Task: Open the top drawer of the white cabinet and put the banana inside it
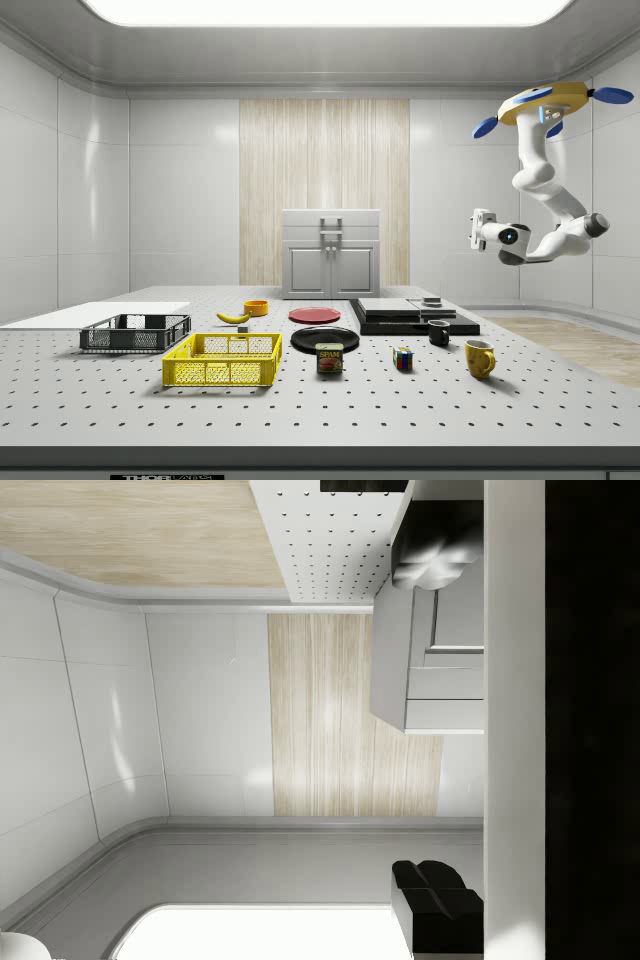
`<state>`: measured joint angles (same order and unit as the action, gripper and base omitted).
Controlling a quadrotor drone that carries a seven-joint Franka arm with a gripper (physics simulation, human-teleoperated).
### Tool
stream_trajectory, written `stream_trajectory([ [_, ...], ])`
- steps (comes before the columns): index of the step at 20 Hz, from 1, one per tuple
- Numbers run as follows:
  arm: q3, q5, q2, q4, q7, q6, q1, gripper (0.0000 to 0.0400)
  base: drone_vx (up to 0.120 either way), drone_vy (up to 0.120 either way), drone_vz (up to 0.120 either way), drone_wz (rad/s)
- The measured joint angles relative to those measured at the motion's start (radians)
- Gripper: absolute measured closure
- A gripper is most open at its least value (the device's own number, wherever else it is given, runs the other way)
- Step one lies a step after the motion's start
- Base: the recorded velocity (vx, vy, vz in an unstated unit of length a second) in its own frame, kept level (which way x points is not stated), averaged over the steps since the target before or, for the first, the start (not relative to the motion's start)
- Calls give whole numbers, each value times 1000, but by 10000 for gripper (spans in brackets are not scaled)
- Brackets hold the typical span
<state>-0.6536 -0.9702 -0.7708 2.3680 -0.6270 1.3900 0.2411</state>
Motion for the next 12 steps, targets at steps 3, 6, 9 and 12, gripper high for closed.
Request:
stream_trajectory([
  [3, -31, -28, -16, 21, 2, 14, 31, 0, 120, -120, 120, 0],
  [6, -53, -40, -31, 34, 0, 29, 57, 0, 120, -120, 120, 0],
  [9, -70, -43, -47, 43, -5, 45, 81, 0, 120, -120, 120, 0],
  [12, -85, -40, -62, 49, -10, 60, 103, 0, 120, -120, 120, 0],
])
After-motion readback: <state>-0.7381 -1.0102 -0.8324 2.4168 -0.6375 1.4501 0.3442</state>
